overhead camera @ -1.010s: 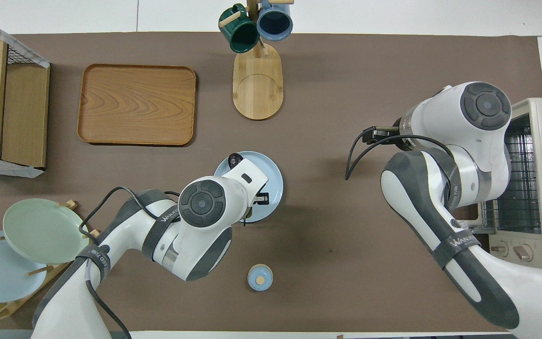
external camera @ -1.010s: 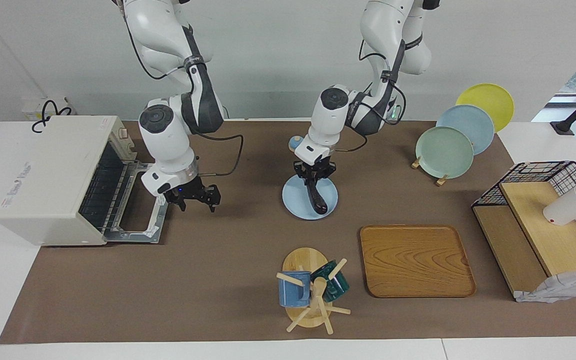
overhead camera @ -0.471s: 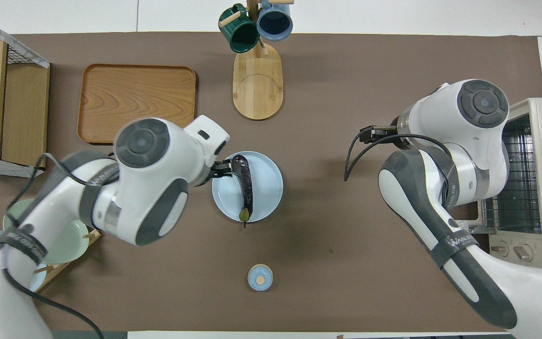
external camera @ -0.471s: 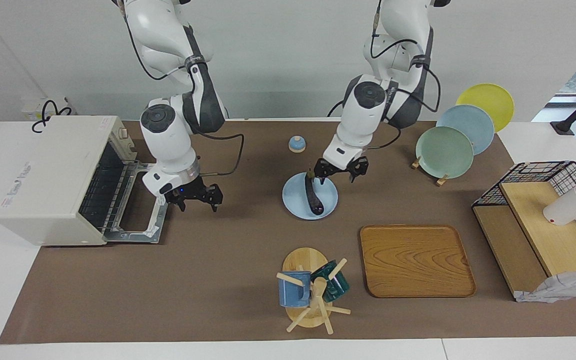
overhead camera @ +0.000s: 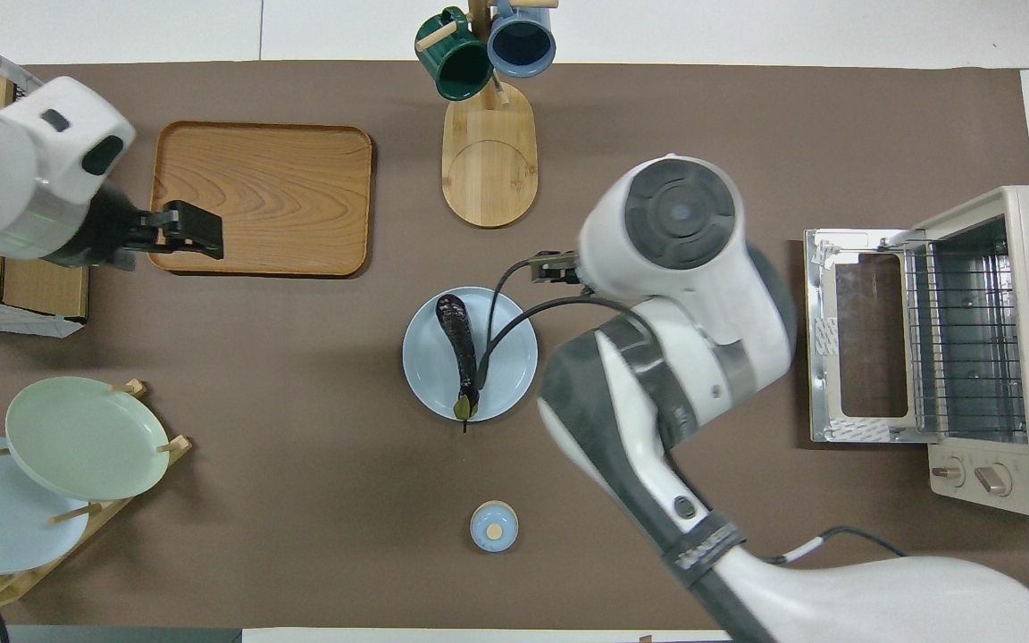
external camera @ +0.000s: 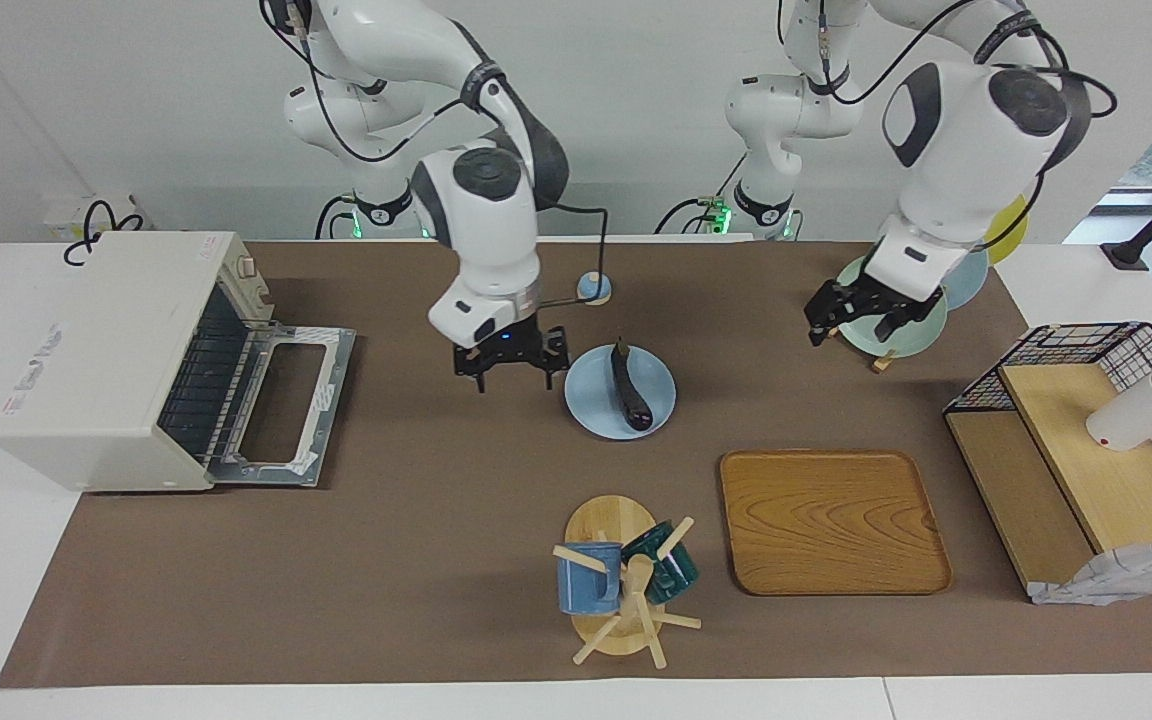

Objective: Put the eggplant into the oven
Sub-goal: 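Release the eggplant and withdraw the left gripper toward rest, then grasp the light blue plate rim with the right gripper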

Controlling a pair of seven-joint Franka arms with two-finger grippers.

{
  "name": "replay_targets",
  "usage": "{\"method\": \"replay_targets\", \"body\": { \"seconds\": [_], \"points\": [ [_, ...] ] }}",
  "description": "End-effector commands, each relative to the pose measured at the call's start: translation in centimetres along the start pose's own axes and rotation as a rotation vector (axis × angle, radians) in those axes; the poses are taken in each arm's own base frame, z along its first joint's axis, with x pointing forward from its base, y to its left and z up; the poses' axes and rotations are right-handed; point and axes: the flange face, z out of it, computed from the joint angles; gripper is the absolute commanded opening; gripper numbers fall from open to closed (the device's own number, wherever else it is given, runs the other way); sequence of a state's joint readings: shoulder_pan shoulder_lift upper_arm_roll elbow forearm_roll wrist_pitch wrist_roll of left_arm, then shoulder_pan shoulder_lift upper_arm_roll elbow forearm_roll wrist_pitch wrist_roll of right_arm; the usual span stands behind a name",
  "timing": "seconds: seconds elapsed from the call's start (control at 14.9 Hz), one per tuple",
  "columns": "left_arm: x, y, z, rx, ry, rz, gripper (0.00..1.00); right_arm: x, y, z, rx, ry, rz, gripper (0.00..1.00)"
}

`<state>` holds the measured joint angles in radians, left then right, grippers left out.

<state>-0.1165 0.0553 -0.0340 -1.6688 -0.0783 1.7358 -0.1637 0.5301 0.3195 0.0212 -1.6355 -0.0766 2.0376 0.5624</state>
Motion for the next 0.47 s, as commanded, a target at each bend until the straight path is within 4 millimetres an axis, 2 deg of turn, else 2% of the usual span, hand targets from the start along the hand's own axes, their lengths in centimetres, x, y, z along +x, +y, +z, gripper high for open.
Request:
{"method": "replay_targets", "body": {
  "seconds": [0.0, 0.07, 0.13, 0.2, 0.27, 0.4],
  "points": [
    [-2.2, -2.3, -2.8, 0.035, -0.016, 0.053, 1.00, 0.8, -6.6, 0.8, -0.016, 0.011, 0.048, 1.00],
    [-3.0, -2.8, -3.6, 0.039, -0.023, 0.058, 1.00, 0.6, -8.5, 1.3, -0.012, 0.022, 0.081, 1.00],
    [-3.6, -3.1, -4.0, 0.041, -0.032, 0.056, 1.00, -0.7, -11.8, 2.1, -0.005, 0.032, 0.082, 1.00],
    [-4.3, -3.3, -4.3, 0.042, -0.039, 0.053, 1.00, -1.8, -14.0, 3.1, 0.005, 0.044, 0.074, 1.00],
    [-5.1, -3.3, -4.3, 0.045, -0.052, 0.055, 1.00, -2.6, -15.7, 3.0, 0.037, 0.084, 0.069, 1.00],
    [-6.2, -3.5, -3.7, 0.048, -0.071, 0.057, 1.00, -3.6, -16.8, 3.8, 0.054, 0.100, 0.074, 1.00]
  ]
}}
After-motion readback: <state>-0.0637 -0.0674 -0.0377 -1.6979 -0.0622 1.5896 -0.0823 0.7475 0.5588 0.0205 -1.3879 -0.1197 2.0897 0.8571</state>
